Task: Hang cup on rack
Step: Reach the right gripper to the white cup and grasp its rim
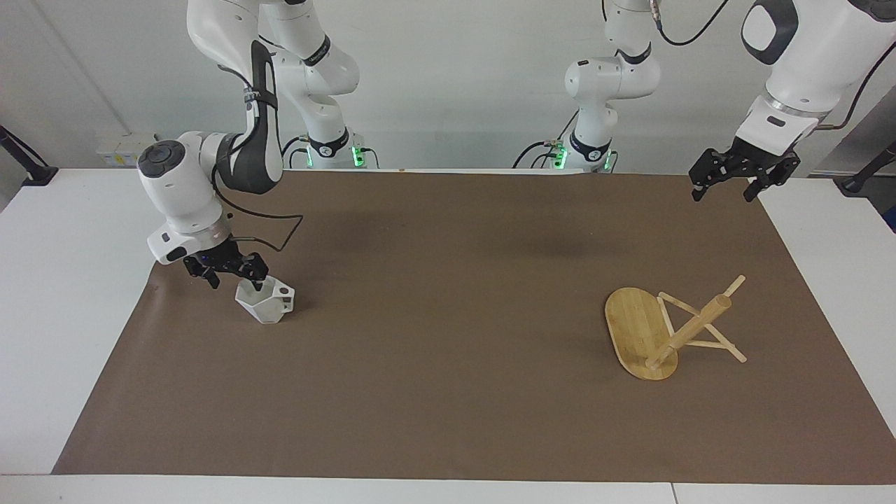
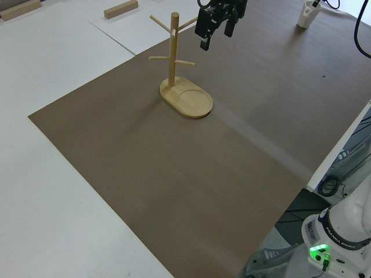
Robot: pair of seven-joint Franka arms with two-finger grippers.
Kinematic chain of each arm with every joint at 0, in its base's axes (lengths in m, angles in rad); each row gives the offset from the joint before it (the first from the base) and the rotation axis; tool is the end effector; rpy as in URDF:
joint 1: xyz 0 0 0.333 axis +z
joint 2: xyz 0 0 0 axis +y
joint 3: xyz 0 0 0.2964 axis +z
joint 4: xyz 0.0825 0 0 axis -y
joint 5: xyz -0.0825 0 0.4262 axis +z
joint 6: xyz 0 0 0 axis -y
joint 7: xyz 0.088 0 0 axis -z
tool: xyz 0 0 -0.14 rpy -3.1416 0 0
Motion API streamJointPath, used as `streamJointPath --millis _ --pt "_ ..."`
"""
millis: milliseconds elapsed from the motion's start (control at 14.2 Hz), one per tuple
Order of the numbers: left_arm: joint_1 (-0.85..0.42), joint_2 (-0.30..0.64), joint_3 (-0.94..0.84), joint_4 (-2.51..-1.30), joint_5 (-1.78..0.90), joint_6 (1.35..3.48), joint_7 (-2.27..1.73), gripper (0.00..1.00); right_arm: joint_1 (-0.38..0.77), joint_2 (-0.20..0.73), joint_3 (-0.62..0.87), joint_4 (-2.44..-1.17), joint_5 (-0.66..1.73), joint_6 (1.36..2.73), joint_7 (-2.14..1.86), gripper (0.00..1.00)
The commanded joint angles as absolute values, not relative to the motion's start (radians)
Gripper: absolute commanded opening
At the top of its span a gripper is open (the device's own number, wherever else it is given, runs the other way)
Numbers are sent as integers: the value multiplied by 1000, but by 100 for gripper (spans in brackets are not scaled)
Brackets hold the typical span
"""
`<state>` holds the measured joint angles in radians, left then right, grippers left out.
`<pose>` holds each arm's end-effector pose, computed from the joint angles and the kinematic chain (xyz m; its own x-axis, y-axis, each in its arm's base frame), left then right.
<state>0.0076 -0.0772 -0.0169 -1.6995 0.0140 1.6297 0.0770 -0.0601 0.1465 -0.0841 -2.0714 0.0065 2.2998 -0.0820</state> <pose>0.5783 -0.0038 0.5560 0.9962 -0.0870 0.0062 -0.0869 -0.9961 -0.0158 0.6075 -0.0879 0.2910 0.9946 -0.0641 0.0815 -0.0654 -0.9978 0.0138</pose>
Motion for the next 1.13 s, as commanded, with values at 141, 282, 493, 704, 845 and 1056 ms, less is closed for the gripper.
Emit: streamJointPath --millis 141,282,493,704,845,1056 --pt "17 -100 -20 -1720 5 1621 77 100 -72 141 -77 -2083 -3 2321 -95 76" --pt "17 -100 -20 -1720 5 1621 77 100 -72 143 -77 -2083 -3 2321 -95 58" --pt "17 -100 -20 -1720 5 1621 77 100 -72 143 -77 -2082 0 2318 -94 27" --pt "17 -100 -20 -1720 5 1621 77 100 -72 143 -77 -2082 0 2316 -92 0" --pt "17 -100 -20 -1720 5 1621 77 100 -72 143 -77 -2080 0 2312 -92 0" --pt "17 -100 -20 -1720 5 1621 77 100 -72 141 -77 -2065 0 2289 -86 0"
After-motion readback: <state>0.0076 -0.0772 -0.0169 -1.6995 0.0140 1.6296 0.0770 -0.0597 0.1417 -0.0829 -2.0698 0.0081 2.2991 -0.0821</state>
